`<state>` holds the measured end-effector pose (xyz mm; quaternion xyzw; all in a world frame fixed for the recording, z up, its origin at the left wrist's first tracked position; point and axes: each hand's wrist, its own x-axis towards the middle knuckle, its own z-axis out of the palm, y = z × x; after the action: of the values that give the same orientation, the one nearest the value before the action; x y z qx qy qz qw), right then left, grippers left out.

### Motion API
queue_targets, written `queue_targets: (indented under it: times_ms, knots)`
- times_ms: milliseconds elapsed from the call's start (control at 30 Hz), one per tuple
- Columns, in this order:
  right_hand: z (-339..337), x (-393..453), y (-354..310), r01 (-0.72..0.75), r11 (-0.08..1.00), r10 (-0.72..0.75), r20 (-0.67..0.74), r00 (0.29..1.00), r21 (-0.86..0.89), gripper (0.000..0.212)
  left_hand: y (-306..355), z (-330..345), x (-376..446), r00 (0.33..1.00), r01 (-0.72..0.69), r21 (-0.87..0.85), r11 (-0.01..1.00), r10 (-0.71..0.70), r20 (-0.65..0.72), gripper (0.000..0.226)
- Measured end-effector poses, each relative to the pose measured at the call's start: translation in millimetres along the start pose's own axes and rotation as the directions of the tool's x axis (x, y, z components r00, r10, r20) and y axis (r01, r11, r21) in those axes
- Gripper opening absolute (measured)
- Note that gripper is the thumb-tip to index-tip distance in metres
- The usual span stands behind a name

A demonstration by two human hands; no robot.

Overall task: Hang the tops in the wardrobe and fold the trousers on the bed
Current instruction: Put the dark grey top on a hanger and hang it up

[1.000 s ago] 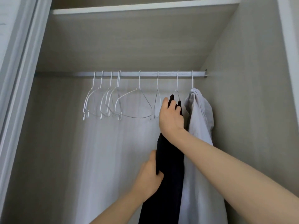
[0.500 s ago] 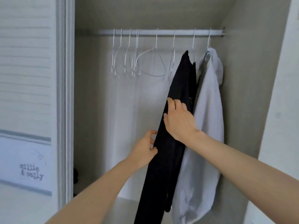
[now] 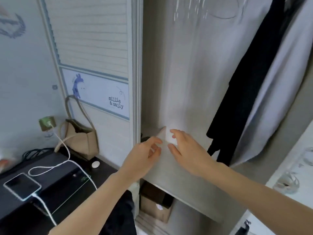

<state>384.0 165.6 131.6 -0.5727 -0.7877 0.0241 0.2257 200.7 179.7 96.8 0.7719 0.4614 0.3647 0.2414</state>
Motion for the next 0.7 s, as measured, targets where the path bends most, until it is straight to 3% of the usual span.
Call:
queue_targets:
  times_ms: [133,267,433,567,633,700]
  knots:
    - [43.3,-21.0,-36.8,0.106,0.973,-0.126,0.089,0.988,0.203,0.048,-17.8,-12.8,-79.4,0.971,0.205,0.003,0.979,-0.203,-0.13,0.018]
    - [75.2,-55.3,-70.9,0.228,0.917,-0.299,0.185,0.936,0.326,0.047,-17.7,-4.9,-174.7,0.816,0.444,-0.066,0.893,-0.434,-0.381,0.017]
    - [102.0,-121.6,-117.6,0.388,0.783,-0.551,0.252,0.796,0.486,0.046,12.1,37.3,-299.1,0.473,0.671,-0.224,0.707,-0.64,-0.605,0.015]
    - [114.2,-203.5,-151.7,0.477,0.614,-0.762,0.314,0.567,0.63,0.041,60.8,88.3,-404.0,0.174,0.728,-0.389,0.565,-0.7,-0.692,0.014]
    - [119.2,-244.6,-167.7,0.47,0.544,-0.821,0.326,0.468,0.695,0.042,88.1,113.0,-447.4,0.061,0.736,-0.443,0.513,-0.701,-0.71,0.024]
    - [123.0,-294.4,-189.6,0.487,0.458,-0.885,0.328,0.331,0.744,0.043,116.7,140.2,-495.1,-0.098,0.76,-0.497,0.419,-0.683,-0.724,0.032]
